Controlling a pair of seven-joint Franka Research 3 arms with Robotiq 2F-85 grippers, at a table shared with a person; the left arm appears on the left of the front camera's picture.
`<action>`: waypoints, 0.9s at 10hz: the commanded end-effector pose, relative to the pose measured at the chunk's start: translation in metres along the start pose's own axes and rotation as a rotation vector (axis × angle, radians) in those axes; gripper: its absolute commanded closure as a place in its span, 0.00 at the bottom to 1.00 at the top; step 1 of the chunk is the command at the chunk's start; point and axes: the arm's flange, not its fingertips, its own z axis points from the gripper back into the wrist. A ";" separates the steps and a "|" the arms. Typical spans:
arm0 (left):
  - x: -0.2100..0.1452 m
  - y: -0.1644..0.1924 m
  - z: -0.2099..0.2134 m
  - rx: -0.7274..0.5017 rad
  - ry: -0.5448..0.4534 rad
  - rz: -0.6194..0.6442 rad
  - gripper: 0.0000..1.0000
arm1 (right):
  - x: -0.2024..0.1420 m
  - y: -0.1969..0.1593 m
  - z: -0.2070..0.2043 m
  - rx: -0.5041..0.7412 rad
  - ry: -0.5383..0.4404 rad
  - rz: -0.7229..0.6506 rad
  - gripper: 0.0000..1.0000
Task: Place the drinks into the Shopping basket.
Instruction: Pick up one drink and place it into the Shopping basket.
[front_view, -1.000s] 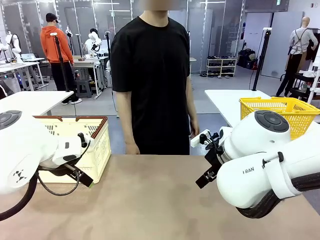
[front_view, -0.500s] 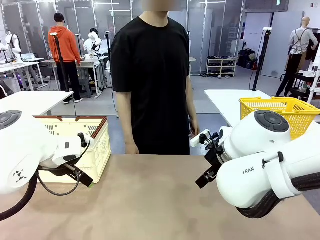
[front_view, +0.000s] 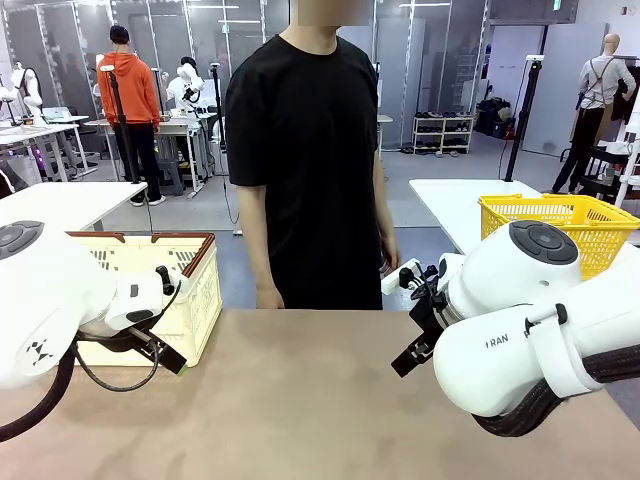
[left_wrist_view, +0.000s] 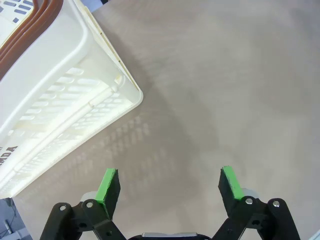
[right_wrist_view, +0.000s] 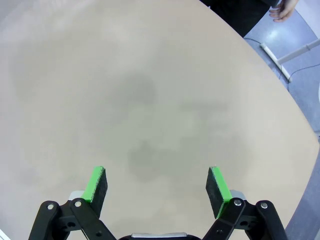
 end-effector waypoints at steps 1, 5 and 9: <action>0.000 0.001 0.000 0.000 0.000 0.001 0.00 | 0.000 0.000 0.000 0.001 0.000 -0.004 0.00; 0.020 -0.021 0.028 0.058 0.024 0.071 0.00 | 0.023 0.024 0.033 -0.074 0.060 -0.077 0.00; 0.028 -0.051 0.089 0.126 -0.008 0.205 0.00 | 0.053 0.041 0.114 -0.229 -0.011 -0.143 0.00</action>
